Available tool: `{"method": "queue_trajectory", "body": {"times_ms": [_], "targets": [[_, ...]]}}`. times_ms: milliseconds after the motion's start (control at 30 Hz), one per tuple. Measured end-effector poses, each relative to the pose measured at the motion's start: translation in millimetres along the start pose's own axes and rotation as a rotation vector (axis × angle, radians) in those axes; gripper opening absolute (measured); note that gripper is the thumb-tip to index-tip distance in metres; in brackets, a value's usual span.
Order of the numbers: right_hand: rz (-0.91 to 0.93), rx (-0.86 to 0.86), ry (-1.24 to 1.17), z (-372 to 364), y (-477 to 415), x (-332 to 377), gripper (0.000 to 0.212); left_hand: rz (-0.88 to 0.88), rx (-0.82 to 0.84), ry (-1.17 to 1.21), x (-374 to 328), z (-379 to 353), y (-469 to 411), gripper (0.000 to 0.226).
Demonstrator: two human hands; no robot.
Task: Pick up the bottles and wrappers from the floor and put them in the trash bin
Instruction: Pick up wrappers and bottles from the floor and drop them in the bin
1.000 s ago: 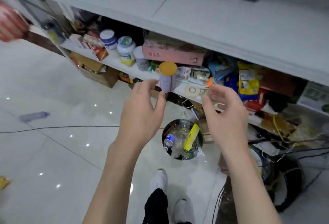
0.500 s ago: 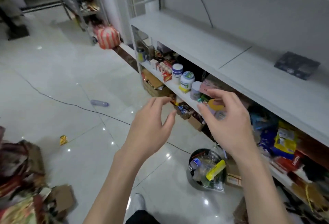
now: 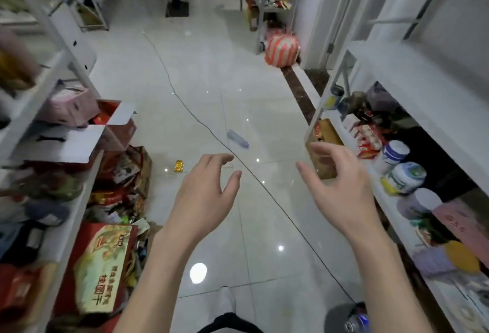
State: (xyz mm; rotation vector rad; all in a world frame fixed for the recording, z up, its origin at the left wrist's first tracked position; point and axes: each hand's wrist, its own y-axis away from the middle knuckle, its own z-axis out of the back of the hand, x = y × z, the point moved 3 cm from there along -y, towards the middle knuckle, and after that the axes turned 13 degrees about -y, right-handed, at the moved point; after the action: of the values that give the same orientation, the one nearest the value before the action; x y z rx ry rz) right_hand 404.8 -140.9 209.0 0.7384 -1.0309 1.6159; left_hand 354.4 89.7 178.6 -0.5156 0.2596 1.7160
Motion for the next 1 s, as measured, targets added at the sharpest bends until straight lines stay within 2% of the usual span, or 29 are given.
{"method": "queue_trajectory", "body": {"times_ms": [233, 467, 667, 1000], "targets": [[0.04, 0.159, -0.029, -116.0, -76.4, 22.0, 0.041, 0.158, -0.048, -0.009, 93.0, 33.6, -59.4, 0.039], [0.038, 0.233, -0.037, -175.6, -155.7, 8.1, 0.034, 0.278, -0.063, -0.019, 149.7, 33.9, -120.5, 0.043], [0.05, 0.292, -0.058, -216.3, -252.5, -23.9, 0.034, 0.357, -0.086, -0.044, 171.0, 10.2, -205.8, 0.042], [0.01, 0.407, -0.114, -294.4, -440.5, -87.0, 0.035, 0.496, -0.019, -0.051, 181.7, -34.9, -385.8, 0.043]]}}
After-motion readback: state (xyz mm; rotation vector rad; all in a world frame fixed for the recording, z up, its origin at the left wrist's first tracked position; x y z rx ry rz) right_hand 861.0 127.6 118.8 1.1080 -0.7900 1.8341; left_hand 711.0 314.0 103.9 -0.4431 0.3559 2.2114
